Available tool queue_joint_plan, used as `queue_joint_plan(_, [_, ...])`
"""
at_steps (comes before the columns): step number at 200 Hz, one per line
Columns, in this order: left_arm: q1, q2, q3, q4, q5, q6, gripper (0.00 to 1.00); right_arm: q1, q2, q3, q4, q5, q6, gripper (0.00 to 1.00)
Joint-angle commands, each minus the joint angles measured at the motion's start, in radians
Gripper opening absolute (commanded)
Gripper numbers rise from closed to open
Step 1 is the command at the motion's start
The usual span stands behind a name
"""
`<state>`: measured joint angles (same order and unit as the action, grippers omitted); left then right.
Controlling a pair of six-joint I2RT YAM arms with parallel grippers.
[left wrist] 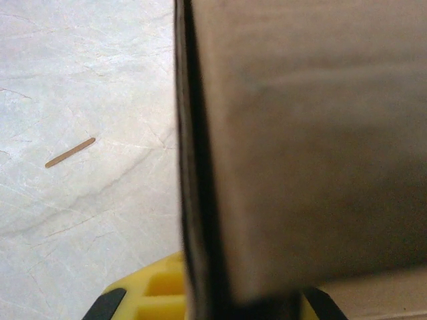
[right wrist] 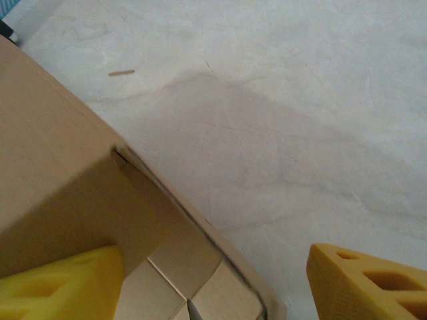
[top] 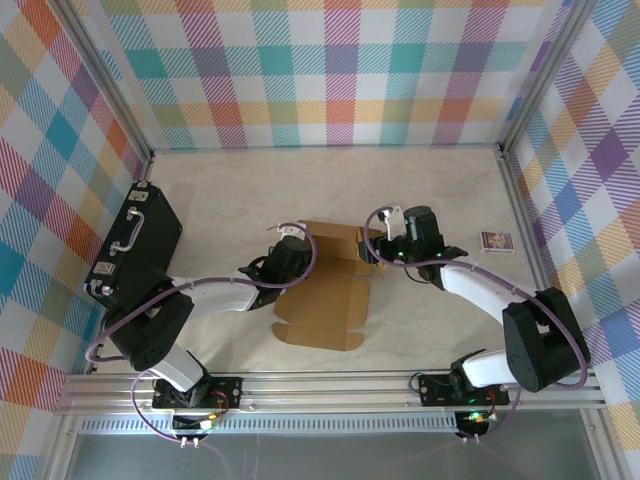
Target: Fold the paper box
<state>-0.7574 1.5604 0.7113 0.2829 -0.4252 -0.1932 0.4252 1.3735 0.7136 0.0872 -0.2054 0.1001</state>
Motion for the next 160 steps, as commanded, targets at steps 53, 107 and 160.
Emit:
queue_joint_plan(53, [-0.011,-0.03,0.013,0.0,0.005,-0.024,0.0,-0.003,-0.042,-0.031,-0.079,0.073,0.107,0.77])
queue_joint_plan(107, [-0.011,-0.034,0.016,-0.004,0.007,-0.029,0.0,-0.003,-0.045,-0.052,-0.097,0.015,0.17,0.61])
queue_joint_plan(160, [-0.011,-0.045,0.014,-0.007,0.001,-0.015,0.0,-0.003,-0.019,-0.069,-0.107,-0.013,0.182,0.56])
